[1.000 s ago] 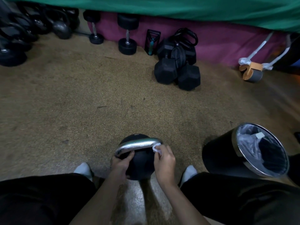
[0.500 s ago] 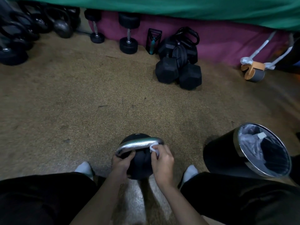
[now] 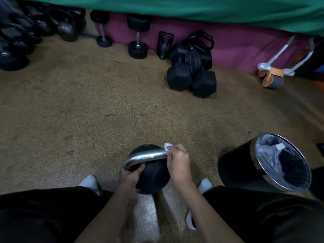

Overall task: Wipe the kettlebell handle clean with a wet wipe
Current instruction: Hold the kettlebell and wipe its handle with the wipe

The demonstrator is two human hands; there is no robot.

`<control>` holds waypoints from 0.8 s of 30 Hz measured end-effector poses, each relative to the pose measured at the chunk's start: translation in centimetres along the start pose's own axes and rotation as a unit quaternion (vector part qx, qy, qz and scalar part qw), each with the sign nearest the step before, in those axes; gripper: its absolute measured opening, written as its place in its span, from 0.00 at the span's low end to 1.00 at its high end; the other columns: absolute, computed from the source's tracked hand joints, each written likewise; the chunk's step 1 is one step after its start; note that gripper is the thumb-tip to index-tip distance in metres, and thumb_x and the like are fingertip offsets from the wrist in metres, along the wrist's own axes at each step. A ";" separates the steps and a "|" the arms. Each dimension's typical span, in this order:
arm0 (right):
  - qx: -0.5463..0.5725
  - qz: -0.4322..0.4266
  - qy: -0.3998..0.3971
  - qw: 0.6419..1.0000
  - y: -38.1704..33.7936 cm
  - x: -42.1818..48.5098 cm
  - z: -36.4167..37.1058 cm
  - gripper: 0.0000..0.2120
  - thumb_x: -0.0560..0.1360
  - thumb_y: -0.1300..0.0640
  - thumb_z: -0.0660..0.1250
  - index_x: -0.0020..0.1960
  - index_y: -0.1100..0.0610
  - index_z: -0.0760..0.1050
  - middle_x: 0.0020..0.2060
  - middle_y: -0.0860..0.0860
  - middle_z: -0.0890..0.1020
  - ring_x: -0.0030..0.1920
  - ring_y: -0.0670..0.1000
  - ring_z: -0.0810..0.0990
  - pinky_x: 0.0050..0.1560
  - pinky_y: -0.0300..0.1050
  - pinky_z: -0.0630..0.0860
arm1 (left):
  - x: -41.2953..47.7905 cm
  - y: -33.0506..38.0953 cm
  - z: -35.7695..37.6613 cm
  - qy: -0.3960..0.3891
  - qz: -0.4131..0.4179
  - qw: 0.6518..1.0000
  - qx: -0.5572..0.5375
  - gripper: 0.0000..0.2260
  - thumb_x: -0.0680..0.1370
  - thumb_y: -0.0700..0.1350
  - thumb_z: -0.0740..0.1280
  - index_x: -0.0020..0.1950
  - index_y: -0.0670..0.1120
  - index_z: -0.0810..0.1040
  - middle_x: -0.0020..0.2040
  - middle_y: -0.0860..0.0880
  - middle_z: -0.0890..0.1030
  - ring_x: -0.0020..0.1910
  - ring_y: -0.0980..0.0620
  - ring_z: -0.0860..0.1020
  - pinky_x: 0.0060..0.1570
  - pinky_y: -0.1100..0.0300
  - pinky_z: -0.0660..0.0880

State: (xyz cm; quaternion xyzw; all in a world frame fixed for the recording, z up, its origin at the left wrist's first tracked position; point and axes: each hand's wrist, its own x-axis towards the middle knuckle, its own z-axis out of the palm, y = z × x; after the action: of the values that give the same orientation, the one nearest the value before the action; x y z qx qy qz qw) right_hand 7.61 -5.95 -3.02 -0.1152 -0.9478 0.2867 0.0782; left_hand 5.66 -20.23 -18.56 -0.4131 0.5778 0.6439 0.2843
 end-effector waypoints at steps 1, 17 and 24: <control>-0.020 0.004 -0.015 1.000 0.1 0.1 -0.2 0.08 0.77 0.63 0.62 0.50 0.60 0.80 0.41 0.49 0.72 0.38 0.50 0.76 0.43 0.46 0.78 | 0.0 0.0 0.1 -0.001 0.002 1.000 0.001 0.35 0.69 0.52 0.80 0.71 0.51 0.70 0.70 0.43 0.75 0.67 0.34 0.73 0.34 0.44 0.77; -0.129 0.028 -0.205 0.970 -1.1 3.8 -1.7 0.13 0.75 0.65 0.63 0.57 0.58 0.79 0.51 0.59 0.79 0.52 0.59 0.79 0.54 0.48 0.77 | 0.0 -0.1 -0.1 -0.014 0.010 1.000 -0.011 0.34 0.67 0.54 0.81 0.69 0.53 0.71 0.66 0.47 0.77 0.64 0.36 0.75 0.32 0.49 0.76; -0.067 0.051 -0.287 0.954 -1.5 6.5 -1.5 0.11 0.73 0.66 0.64 0.50 0.56 0.82 0.51 0.57 0.81 0.49 0.56 0.79 0.54 0.50 0.78 | -0.1 -0.2 -0.1 -0.024 0.008 1.000 -0.011 0.33 0.70 0.53 0.79 0.71 0.52 0.69 0.68 0.46 0.77 0.64 0.37 0.75 0.31 0.50 0.75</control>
State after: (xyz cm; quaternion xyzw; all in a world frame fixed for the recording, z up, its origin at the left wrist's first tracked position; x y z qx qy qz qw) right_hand 1.41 -4.69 -0.38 -0.0810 -0.9403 0.2468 -0.2200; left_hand 5.85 -20.26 -18.57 -0.3965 0.5667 0.6622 0.2883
